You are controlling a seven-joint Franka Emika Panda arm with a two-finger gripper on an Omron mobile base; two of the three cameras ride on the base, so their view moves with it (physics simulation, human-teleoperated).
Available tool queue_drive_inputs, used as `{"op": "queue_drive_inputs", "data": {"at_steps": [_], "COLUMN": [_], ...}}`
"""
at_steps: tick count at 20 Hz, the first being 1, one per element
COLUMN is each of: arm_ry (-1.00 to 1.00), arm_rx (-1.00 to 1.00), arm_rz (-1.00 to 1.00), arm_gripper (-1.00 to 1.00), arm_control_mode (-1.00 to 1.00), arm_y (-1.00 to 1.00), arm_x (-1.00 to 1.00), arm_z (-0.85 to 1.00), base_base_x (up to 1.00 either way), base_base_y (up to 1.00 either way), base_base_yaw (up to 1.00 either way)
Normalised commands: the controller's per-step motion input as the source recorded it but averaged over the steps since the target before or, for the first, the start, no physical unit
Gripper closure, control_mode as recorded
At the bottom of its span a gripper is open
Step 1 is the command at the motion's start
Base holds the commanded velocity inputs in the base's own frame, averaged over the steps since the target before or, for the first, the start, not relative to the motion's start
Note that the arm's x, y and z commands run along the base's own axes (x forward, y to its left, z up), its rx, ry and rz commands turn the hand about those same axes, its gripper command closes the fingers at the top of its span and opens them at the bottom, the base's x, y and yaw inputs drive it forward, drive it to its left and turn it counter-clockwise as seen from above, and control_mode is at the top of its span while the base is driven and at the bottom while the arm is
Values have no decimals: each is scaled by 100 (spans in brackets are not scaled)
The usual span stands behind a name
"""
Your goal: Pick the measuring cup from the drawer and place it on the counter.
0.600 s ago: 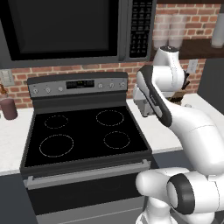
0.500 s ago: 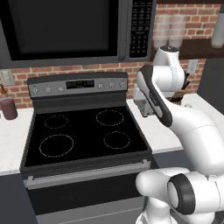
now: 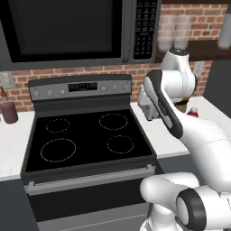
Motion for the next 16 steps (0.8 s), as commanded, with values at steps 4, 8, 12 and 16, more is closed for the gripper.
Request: {"op": "queue_drive_inputs", "data": {"at_steps": [4,8,12,16], "arm_ry": [-1,0,0,-2], "arm_rx": [0,0,0,0], "arm_rz": [0,0,0,0], "arm_gripper": [-100,-100,-100,-100], "arm_control_mode": [-100,-100,-100,-100], "arm_y": [0,-1,-13,-3], "arm_x": [-19,0,-6,0], "arm_z": [0,0,0,0], "base_base_x": [0,0,0,0], "base_base_y": [0,0,0,0], "base_base_yaw": [0,0,0,0]}}
